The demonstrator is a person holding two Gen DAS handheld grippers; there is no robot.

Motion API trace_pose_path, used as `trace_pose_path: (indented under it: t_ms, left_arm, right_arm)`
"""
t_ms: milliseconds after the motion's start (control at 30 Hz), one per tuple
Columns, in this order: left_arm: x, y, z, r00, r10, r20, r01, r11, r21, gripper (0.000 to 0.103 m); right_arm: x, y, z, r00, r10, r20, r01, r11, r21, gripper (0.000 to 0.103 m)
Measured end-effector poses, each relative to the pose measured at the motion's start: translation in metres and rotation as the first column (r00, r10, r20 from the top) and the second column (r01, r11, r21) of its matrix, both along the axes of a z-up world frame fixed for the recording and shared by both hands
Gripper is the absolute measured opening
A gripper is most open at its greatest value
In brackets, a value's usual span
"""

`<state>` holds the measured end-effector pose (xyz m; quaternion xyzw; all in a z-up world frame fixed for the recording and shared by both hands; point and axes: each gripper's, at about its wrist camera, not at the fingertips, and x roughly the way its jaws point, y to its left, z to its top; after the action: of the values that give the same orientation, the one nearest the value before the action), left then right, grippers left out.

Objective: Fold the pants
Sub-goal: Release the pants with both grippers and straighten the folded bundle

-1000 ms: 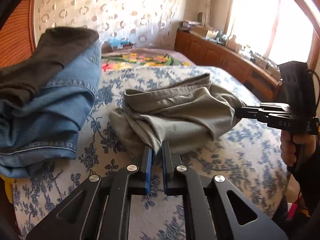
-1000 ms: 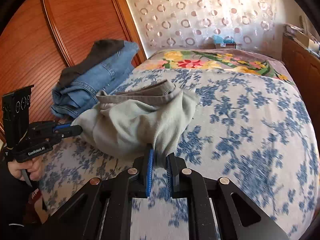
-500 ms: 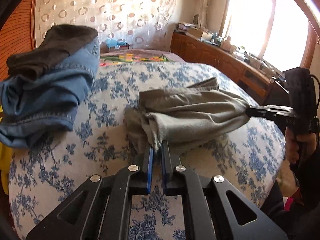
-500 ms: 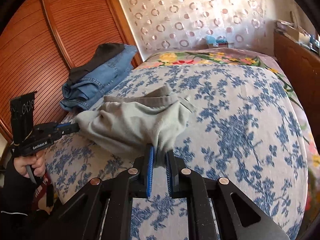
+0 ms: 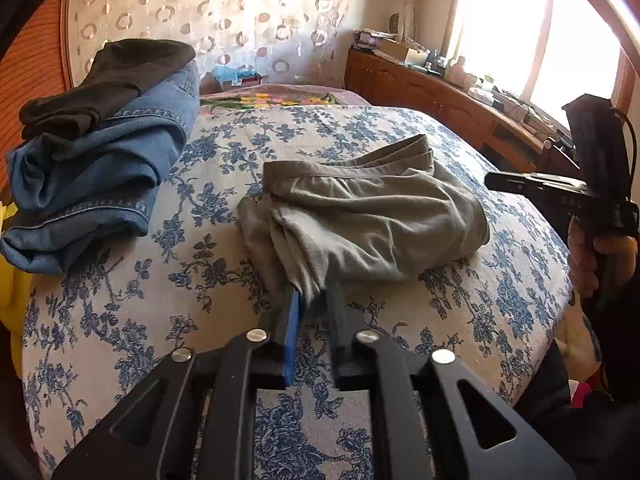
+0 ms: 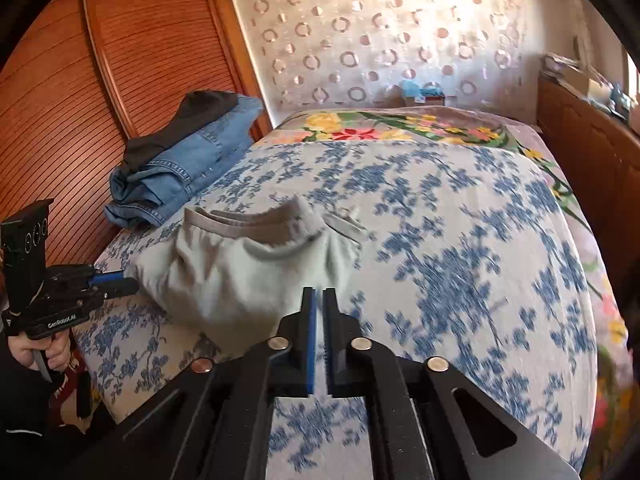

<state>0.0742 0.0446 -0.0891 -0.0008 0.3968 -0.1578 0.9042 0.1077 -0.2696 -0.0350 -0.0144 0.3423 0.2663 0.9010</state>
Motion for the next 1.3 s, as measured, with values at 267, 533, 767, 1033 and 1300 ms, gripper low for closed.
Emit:
trace_pose_path:
  t_ms: [267, 533, 767, 1033, 1300]
  left_arm:
    - [0.007, 0.003, 0.008, 0.999, 0.022, 0.028, -0.022, 1.000, 0.002, 0.049]
    - [0.030, -0.006, -0.004, 0.999, 0.040, 0.006, -0.040, 0.999, 0.018, 0.049]
    - [0.036, -0.005, -0.017, 0.998, 0.053, -0.027, -0.052, 0.997, 0.051, 0.049]
    - [0.036, 0.000, -0.018, 0.998, 0.059, -0.034, -0.058, 0.998, 0.024, 0.049]
    - [0.031, 0.002, -0.012, 0.998, 0.062, -0.017, -0.062, 0.998, 0.009, 0.049]
  right_arm:
    - [0.036, 0.033, -0.002, 0.999, 0.044, 0.017, -0.043, 0.998, -0.049, 0.042]
    - [0.065, 0.055, -0.009, 0.997, 0.075, 0.002, -0.075, 0.993, -0.097, 0.040]
    - [0.086, 0.056, 0.000, 0.998, 0.056, 0.016, -0.054, 0.996, -0.077, 0.008]
    - [0.089, 0.059, -0.003, 1.000, 0.008, -0.006, -0.008, 0.998, -0.070, 0.021]
    - [0.036, 0.041, -0.003, 0.998, 0.056, 0.005, -0.056, 0.997, -0.055, 0.036]
